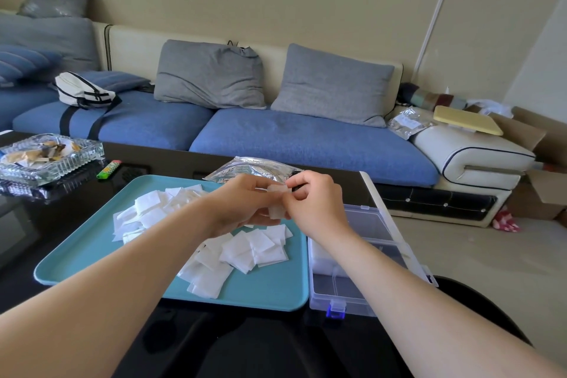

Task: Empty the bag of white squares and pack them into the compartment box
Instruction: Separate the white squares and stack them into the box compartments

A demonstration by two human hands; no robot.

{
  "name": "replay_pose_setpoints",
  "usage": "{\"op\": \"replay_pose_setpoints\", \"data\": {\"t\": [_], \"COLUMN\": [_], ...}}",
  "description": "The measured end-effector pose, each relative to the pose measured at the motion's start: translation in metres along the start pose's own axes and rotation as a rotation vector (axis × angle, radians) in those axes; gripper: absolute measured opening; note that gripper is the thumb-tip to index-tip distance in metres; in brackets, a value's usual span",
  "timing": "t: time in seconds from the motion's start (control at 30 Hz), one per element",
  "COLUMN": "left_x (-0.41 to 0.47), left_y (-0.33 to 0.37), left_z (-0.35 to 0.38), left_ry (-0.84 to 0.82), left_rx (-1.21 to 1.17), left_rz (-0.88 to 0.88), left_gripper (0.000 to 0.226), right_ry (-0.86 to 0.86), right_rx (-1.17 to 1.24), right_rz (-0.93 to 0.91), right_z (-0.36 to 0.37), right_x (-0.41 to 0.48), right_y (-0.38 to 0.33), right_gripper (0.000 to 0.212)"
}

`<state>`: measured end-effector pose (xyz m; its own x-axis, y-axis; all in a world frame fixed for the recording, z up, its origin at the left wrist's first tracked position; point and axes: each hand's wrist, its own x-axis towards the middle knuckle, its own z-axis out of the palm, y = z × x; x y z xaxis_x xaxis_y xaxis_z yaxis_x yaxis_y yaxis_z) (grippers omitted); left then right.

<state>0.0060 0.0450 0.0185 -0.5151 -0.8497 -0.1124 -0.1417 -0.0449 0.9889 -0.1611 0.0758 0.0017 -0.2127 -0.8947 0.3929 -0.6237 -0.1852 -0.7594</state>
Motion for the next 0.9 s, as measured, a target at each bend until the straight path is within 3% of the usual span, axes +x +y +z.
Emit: {"op": "replay_pose_setpoints", "data": {"t": [0.17,0.47,0.57,0.67,0.77,0.9], "left_x": [0.006,0.011,0.013,0.009,0.004,-0.001], "left_y": [-0.011,-0.007,-0.012,-0.017,-0.019,-0.021], "left_z": [0.001,0.025,0.036,0.05,0.066,0.083], "left_ry": [0.105,0.245,0.281,0.225,0.114,-0.05], "left_rx": [0.14,0.144,0.354,0.729,0.921,1.117], "left_rz": [0.036,0.123,0.164,0.274,0.447,0.51], "left_gripper": [0.024,0.018,0.014,0.012,0.015,0.02], "right_ry": [-0.033,-0.058,-0.071,-0.081,-0.187,-0.206], "right_rx": [-0.213,-0.067,-0.121,-0.155,-0.249,-0.289], "right_rz": [-0.17,-0.037,0.045,0.176,0.352,0.489], "right_z": [0.001,-0.022,-0.038,-0.06,-0.077,-0.09], "right_x": [-0.003,0.002,0.002,0.0,-0.001,-0.005], "right_y": [0.002,-0.007,-0.002,0.005,0.018,0.037], "right_gripper": [0.013,0.015,0.026,0.031,0.028,0.023]}}
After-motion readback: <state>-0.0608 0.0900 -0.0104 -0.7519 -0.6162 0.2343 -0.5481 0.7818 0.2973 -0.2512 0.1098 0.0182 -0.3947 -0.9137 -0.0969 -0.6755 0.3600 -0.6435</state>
